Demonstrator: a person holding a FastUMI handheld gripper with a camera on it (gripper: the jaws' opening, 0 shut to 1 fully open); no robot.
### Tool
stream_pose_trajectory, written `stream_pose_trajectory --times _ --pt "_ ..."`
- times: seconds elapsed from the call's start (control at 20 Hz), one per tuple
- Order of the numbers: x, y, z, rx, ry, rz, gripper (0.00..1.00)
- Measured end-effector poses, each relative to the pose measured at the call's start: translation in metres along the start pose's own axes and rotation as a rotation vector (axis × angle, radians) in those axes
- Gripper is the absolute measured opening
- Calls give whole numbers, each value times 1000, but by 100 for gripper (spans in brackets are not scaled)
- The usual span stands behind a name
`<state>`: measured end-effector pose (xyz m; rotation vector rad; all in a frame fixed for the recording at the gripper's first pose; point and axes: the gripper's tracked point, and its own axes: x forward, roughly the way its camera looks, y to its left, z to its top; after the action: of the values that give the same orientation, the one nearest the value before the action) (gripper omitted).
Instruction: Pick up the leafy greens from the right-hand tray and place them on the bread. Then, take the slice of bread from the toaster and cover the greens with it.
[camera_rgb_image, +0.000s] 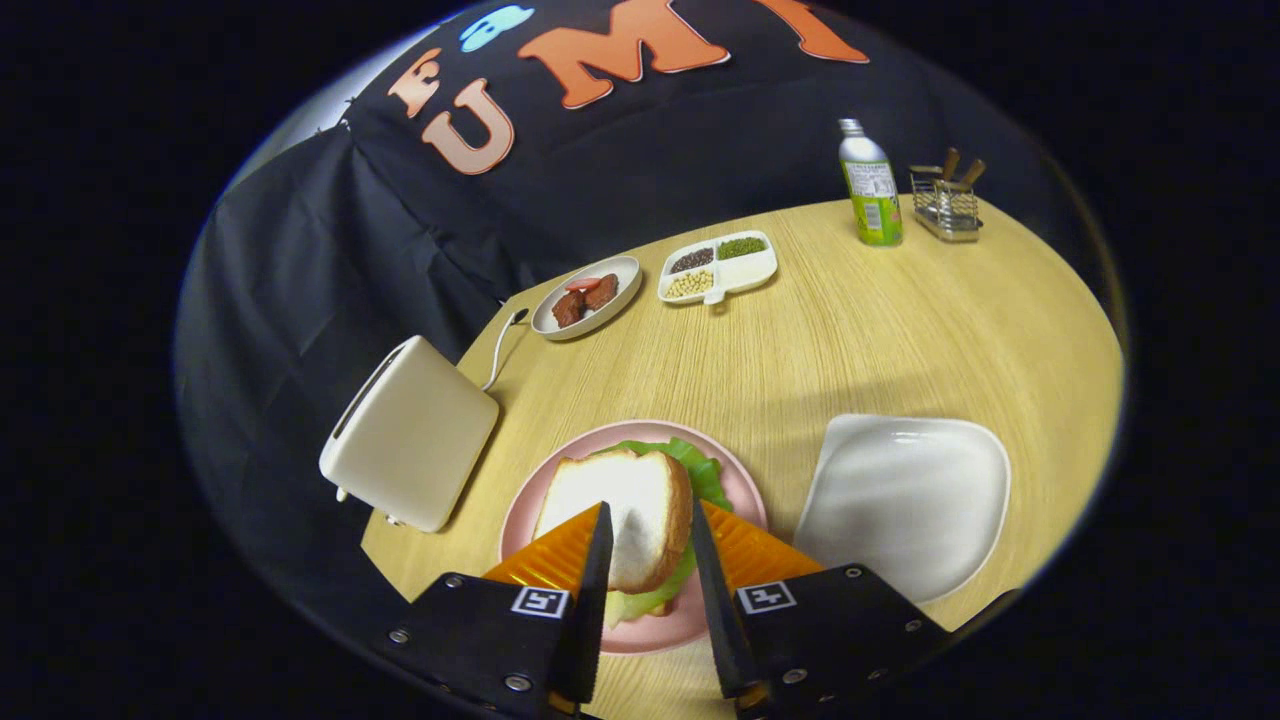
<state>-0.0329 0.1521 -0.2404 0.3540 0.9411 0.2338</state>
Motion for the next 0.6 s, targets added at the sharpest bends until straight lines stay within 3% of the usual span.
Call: stream_pose_trajectory --times 0.35,0.6 --pt "-37 12 62 -178 -281 -24 66" --pt "-85 21 116 -312 -551 -97 85"
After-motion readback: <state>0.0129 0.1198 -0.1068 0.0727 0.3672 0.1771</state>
